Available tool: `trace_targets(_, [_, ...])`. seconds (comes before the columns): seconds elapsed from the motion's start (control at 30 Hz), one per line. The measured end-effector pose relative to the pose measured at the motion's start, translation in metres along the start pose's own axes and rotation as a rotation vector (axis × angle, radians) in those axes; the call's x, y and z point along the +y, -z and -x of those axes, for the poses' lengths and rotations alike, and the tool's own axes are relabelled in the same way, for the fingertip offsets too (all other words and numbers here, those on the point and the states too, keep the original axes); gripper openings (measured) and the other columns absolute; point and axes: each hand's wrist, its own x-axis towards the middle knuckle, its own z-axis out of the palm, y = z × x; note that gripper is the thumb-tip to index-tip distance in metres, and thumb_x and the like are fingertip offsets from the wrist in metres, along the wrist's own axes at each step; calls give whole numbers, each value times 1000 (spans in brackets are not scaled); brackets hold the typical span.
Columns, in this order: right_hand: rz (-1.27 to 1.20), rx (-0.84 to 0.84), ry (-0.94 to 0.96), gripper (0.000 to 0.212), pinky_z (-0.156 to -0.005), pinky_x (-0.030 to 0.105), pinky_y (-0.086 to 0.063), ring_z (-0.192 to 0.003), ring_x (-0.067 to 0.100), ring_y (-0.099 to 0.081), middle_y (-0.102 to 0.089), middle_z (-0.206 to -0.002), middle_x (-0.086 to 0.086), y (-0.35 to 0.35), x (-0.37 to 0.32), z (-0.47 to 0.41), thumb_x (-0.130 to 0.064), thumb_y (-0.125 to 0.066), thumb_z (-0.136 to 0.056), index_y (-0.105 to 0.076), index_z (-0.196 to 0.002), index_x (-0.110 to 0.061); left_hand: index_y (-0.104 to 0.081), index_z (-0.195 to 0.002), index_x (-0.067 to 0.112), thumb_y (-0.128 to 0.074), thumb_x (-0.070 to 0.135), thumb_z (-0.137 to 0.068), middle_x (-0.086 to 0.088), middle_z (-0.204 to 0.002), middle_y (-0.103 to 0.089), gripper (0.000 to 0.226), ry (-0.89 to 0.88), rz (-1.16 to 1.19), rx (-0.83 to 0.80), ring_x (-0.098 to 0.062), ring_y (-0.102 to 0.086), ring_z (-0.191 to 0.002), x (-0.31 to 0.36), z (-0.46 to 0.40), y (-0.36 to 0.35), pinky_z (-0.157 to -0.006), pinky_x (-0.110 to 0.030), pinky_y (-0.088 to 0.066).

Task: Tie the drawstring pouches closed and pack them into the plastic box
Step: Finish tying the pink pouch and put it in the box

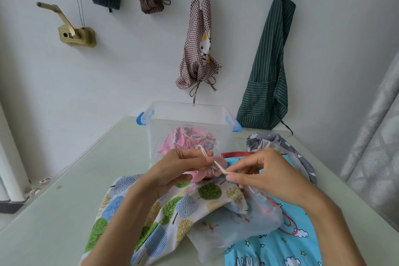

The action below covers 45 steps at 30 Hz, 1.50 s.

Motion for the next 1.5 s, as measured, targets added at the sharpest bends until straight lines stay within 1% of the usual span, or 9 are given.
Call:
trace_targets(0.2, [27, 194, 34, 12, -70, 15, -47, -73, 1, -62, -73, -81, -8, 8, -1, -18, -27, -65, -86, -75, -85, -32, -77, -72, 20, -76, 11, -73, -1, -81, -72, 9, -74, 59, 100, -12, -53, -76, 5, 3, -3, -49, -16, -31])
trace_targets(0.37, [103, 60, 38, 27, -71, 7, -40, -80, -1, -56, -66, -95, -13, -18, 15, -42, -22, -64, -87, -68, -103, -42, -73, -63, 20, -74, 5, -74, 7, -59, -67, 19, -173, 4, 206, -2, -50, -55, 9, 2, -1, -46, -11, -34])
trace_targets(0.53, [36, 179, 118, 27, -69, 6, -38, -79, -9, -54, -58, -86, -29, -37, 22, -45, -24, -69, -83, -69, -106, -38, -68, -72, 3, -66, -10, -77, 4, -55, -68, 15, -273, 53, 179, 3, -57, -47, 12, 5, -6, -44, -5, -37])
trace_targets(0.63, [69, 242, 134, 19, -72, 12, -41, -82, -5, -56, -59, -87, -23, -43, 25, -44, -26, -69, -81, -70, -98, -34, -67, -71, 3, -66, -13, -76, 5, -55, -68, 17, -308, 9, 191, 2, -61, -49, 11, 5, -7, -48, -4, -40])
trace_targets(0.93, [183, 256, 116, 3, -72, 27, -49, -72, 6, -53, -56, -78, -13, -43, 29, -40, -22, -68, -81, -69, -82, -25, -75, -72, 28, -76, 16, -67, 11, -69, -72, 12, -499, -458, 544, 1, -56, -57, -9, -4, -7, -61, -20, -49])
trace_targets(1.07, [184, 290, 93, 2, -70, 31, -51, -71, 8, -54, -59, -75, -12, -42, 30, -40, -27, -70, -80, -71, -80, -25, -76, -79, 31, -75, 26, -76, 14, -72, -73, 6, -535, -513, 578, -1, -61, -65, -16, -8, -11, -66, -31, -53])
trace_targets(1.27, [-46, 290, -70, 16, -76, 22, -49, -80, 5, -65, -71, -80, -7, -41, 31, -40, -33, -62, -88, -73, -85, -22, -74, -78, 29, -71, 40, -78, 17, -73, -70, 11, -581, -562, 575, -2, -60, -66, -25, -13, -14, -65, -31, -52])
trace_targets(1.4, [-176, 213, -96, 10, -85, 26, -51, -89, 8, -66, -73, -87, -8, -41, 30, -41, -28, -65, -87, -72, -85, -35, -74, -73, 26, -77, 41, -72, 16, -67, -69, 15, -614, -547, 572, -3, -61, -61, -26, -14, -12, -60, -30, -52])
trace_targets(1.5, [-217, 227, -96, 15, -81, 19, -51, -81, 2, -67, -74, -78, -13, -39, 28, -39, -23, -69, -84, -73, -79, -36, -74, -70, 25, -80, 38, -69, 13, -65, -70, 14, -592, -527, 554, -2, -63, -59, -25, -16, -8, -59, -31, -53])
